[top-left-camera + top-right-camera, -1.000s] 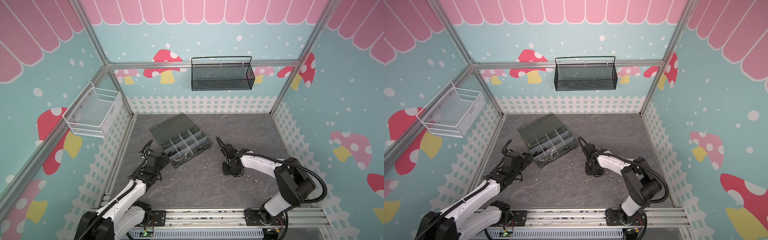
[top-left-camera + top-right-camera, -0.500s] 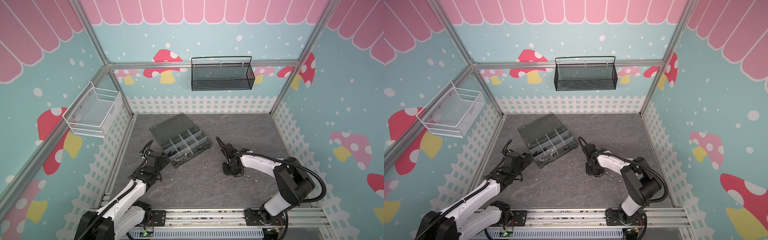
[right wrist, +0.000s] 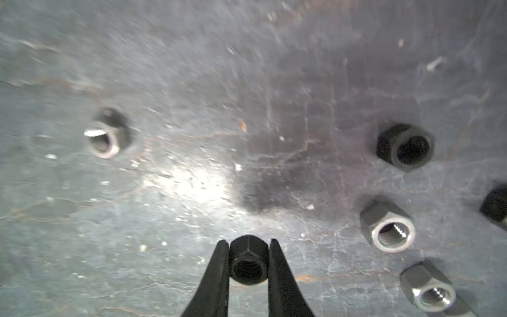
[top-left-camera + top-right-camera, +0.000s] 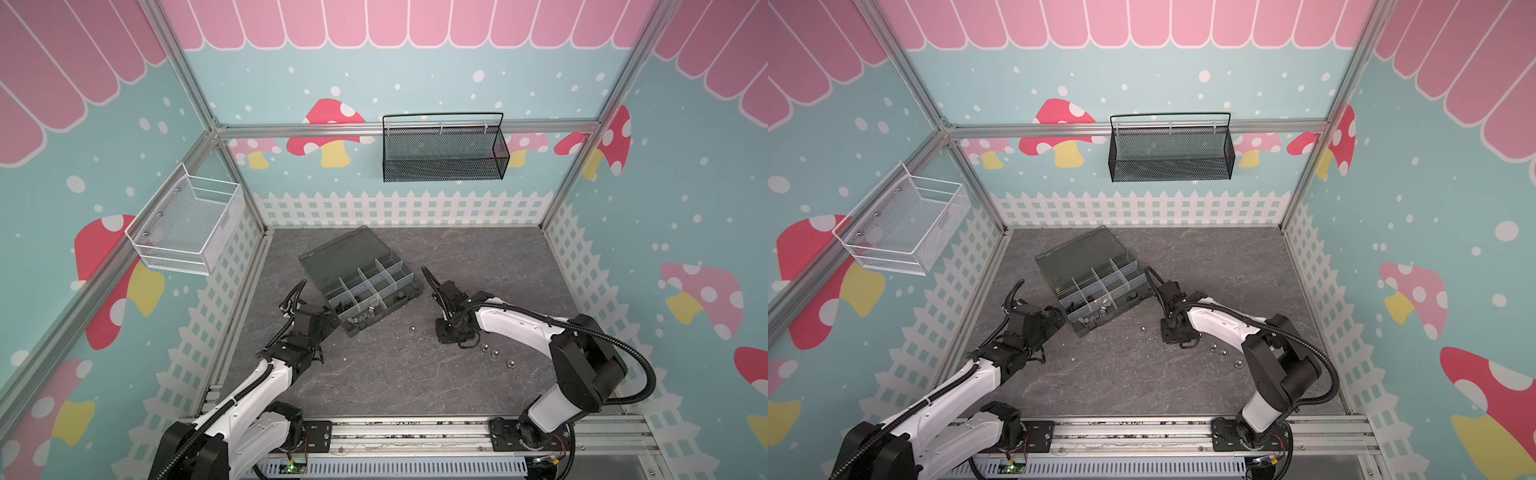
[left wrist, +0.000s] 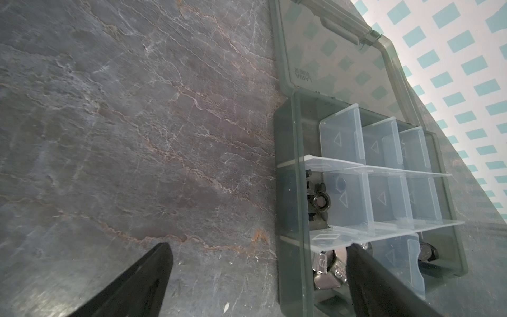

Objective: Sort the screws and nuts into containers
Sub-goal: Pick up the nut from the center of the table, then place the nut into the container.

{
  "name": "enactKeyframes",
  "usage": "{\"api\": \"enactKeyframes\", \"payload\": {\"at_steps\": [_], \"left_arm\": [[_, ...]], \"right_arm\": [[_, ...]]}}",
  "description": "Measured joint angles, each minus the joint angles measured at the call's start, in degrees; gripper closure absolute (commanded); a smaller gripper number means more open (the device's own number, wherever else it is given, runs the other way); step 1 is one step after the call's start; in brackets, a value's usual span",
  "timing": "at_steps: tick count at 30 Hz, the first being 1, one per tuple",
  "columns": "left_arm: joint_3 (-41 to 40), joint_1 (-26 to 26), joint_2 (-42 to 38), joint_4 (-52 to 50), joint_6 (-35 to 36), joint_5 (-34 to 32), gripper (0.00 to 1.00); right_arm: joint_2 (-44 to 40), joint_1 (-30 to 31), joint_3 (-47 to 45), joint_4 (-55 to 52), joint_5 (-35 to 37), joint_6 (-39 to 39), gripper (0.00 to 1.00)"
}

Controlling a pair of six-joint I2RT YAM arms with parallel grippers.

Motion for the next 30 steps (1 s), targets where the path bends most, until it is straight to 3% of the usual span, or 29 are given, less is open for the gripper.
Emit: {"api": "enactKeyframes", "payload": {"at_steps": [8, 19, 30], "left_arm": [[-0.3, 0.0, 0.0, 0.0, -0.8, 0.0, 0.0], [-0.5, 0.0, -0.4, -0.6, -2.2, 0.0, 0.0], [-0.6, 0.0, -1.3, -2.1, -2.6, 0.0, 0.0]], "right_arm": [[6.8, 4.7, 14.8, 2.0, 2.4, -3.7, 1.0], [26.2, 11.0, 42.9, 3.7, 4.7, -10.1, 1.0], [40.9, 11.7, 61.9, 2.6, 4.5, -14.0, 0.99]]}}
